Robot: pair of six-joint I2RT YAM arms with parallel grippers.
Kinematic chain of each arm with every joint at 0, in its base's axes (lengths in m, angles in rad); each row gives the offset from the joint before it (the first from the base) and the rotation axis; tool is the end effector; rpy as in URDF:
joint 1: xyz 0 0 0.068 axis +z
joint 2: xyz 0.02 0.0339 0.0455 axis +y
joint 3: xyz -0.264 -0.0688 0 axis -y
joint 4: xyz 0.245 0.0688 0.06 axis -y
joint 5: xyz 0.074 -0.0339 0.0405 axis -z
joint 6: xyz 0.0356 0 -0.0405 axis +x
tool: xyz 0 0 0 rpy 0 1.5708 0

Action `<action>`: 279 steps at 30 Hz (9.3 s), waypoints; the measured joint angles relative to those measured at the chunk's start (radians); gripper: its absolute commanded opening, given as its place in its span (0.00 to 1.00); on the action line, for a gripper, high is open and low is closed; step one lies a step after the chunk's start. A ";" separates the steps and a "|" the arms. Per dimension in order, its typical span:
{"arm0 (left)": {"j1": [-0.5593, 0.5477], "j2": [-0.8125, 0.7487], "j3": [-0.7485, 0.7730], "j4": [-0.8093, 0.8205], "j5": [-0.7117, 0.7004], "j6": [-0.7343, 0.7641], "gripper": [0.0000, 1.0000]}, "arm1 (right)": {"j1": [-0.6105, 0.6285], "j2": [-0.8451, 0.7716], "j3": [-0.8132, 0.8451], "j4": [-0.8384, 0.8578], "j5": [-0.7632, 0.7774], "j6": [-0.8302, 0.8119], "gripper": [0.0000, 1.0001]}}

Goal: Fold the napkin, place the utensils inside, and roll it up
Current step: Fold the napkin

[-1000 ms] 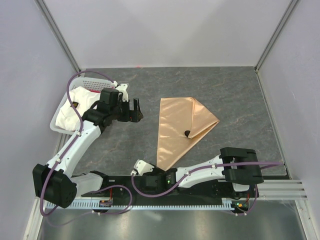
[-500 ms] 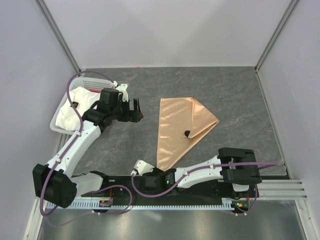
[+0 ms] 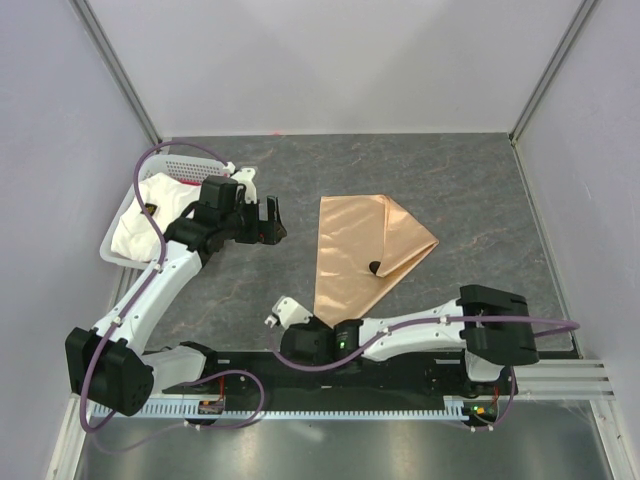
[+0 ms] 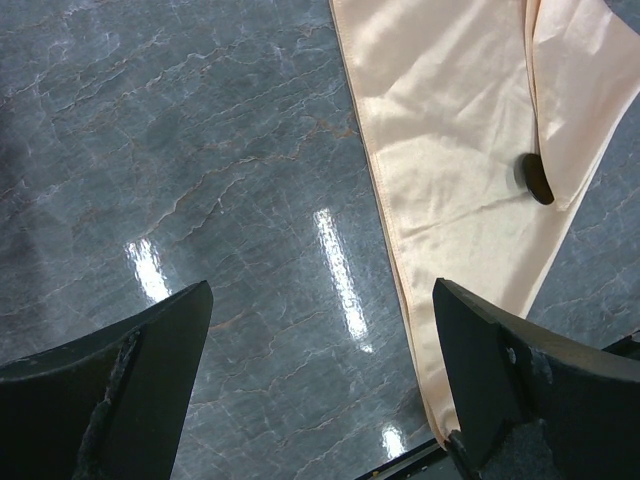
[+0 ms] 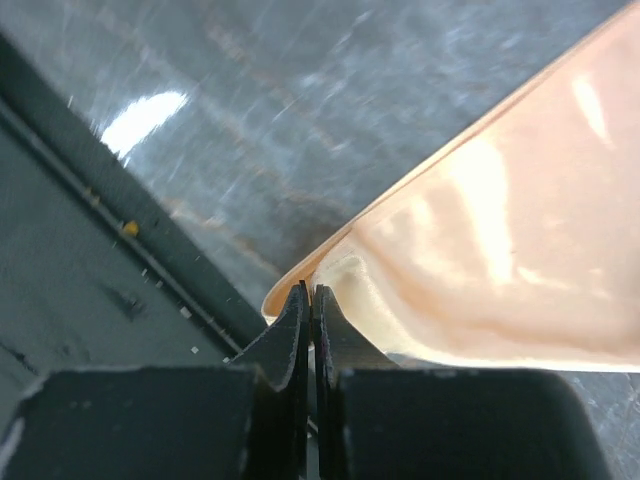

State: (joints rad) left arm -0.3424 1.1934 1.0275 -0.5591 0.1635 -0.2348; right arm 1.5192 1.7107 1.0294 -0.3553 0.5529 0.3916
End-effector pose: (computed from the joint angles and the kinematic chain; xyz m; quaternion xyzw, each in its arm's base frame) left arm 0.2391 -0.0914 0.3053 0.0823 0.9057 -0.1878 0.3709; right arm 0.0361 0.3366 0.1775 -0.4350 0.8228 0.0554 0.3615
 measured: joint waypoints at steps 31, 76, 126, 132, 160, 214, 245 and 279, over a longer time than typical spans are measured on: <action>0.000 0.002 0.000 0.000 0.031 0.000 0.99 | -0.313 -0.207 -0.076 0.042 -0.288 0.032 0.00; 0.000 0.011 0.000 0.000 0.053 -0.002 0.98 | 0.005 -0.010 -0.038 0.056 -0.230 -0.236 0.64; 0.000 0.023 0.000 0.001 0.075 -0.002 0.98 | -0.206 -0.126 -0.074 0.097 -0.191 -0.101 0.00; 0.000 0.024 0.000 0.002 0.075 -0.002 0.98 | -0.303 -0.208 -0.097 0.108 -0.211 -0.032 0.00; -0.021 0.046 -0.299 0.220 0.247 -0.290 0.96 | -0.337 -0.252 -0.240 0.188 -0.448 0.005 0.00; 0.007 -0.020 -0.360 0.297 0.169 -0.423 0.98 | -0.295 -0.190 -0.123 0.176 -0.391 0.117 0.00; 0.014 0.071 -0.428 0.373 0.238 -0.422 0.97 | -0.721 -0.333 -0.078 -0.032 -0.392 0.125 0.00; 0.014 0.243 -0.340 0.420 0.293 -0.422 0.97 | -1.231 -0.364 0.002 -0.159 -0.542 -0.006 0.00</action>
State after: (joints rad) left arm -0.3283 1.4364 0.6876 -0.1387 0.4564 -0.6567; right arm 0.2882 1.3464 1.0313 -0.5148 0.0113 0.3851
